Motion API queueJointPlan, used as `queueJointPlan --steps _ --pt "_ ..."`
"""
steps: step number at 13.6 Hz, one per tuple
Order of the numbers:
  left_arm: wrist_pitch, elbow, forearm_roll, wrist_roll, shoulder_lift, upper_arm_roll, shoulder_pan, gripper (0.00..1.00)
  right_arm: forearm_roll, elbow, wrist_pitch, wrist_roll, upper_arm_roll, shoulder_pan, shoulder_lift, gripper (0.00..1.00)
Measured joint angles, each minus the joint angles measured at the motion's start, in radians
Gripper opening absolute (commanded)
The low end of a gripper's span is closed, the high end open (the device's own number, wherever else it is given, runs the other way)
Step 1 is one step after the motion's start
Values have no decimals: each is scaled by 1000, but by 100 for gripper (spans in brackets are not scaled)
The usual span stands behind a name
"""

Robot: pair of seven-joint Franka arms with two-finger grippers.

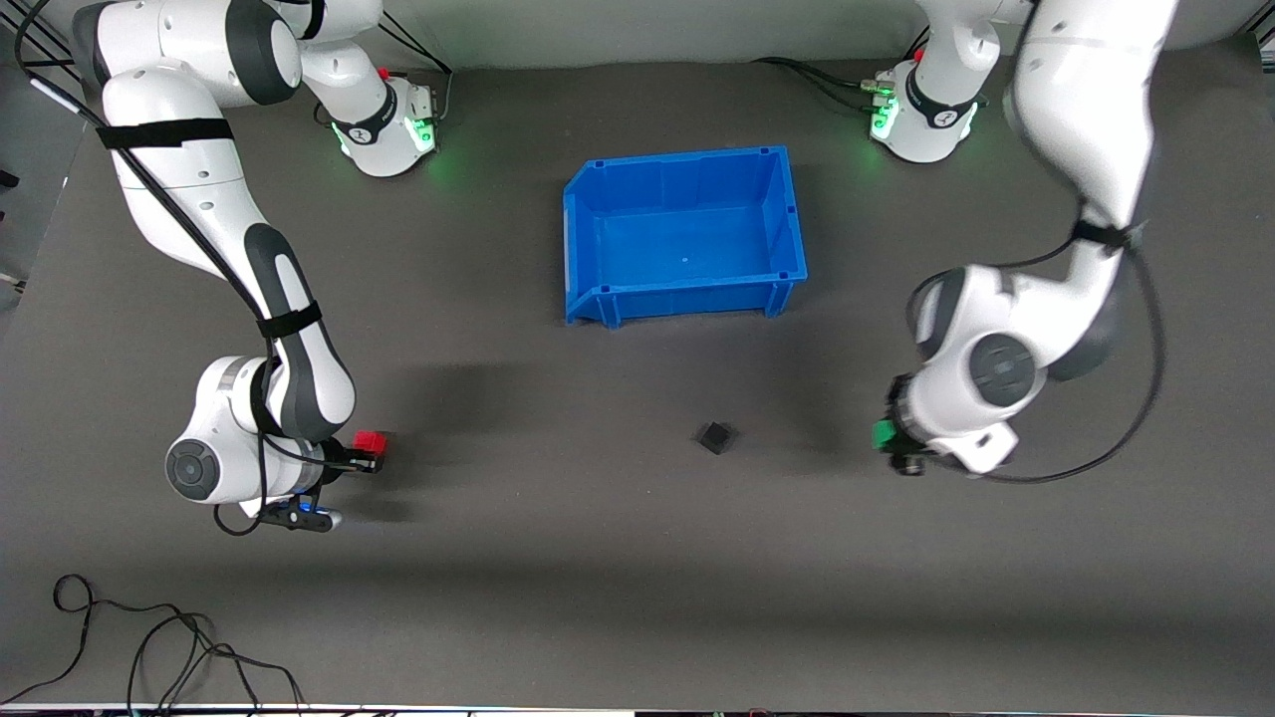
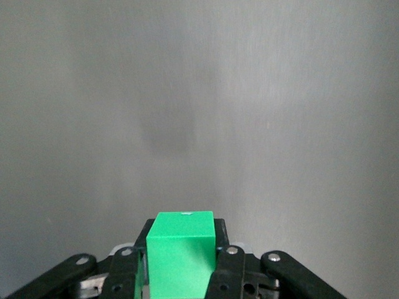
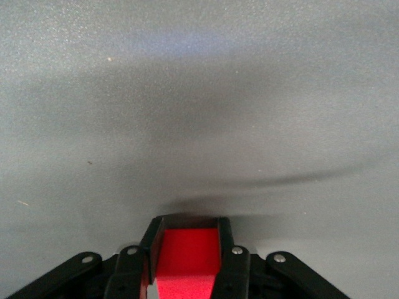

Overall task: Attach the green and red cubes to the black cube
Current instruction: 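Carry the red cube and green cube toward the black cube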

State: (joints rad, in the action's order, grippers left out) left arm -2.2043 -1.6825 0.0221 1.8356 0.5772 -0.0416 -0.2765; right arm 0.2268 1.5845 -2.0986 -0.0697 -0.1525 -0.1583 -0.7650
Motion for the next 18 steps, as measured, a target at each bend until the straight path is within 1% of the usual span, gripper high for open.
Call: queueJointPlan --steps 2,3,5,6,8,11,14,16,18 --pt "13 78 -1 42 78 -1 -39 0 19 0 0 -16 -1 2 1 0" --pt "14 104 -1 68 104 -1 -55 0 63 0 0 -45 -5 7 1 0" --pt "14 129 -1 107 132 -2 -85 0 183 -4 -1 -136 -7 17 3 0" --pt "14 134 -1 117 139 -3 -101 0 214 -8 -2 -208 -5 15 4 0" --pt "15 137 -2 147 143 -3 -129 0 249 -28 -7 -364 7 -5 5 0" --pt "15 166 -13 207 166 -3 -167 0 336 -53 -57 -638 14 -76 4 0" --pt "15 197 -22 237 213 -3 -191 0 359 -71 -131 -954 18 -174 -13 0" --pt "7 210 -33 256 230 -3 -193 0 360 -125 -142 -1167 19 -236 -54 0" --pt "-18 225 -35 278 235 -3 -198 0 360 -172 -170 -1308 21 -296 -101 0"
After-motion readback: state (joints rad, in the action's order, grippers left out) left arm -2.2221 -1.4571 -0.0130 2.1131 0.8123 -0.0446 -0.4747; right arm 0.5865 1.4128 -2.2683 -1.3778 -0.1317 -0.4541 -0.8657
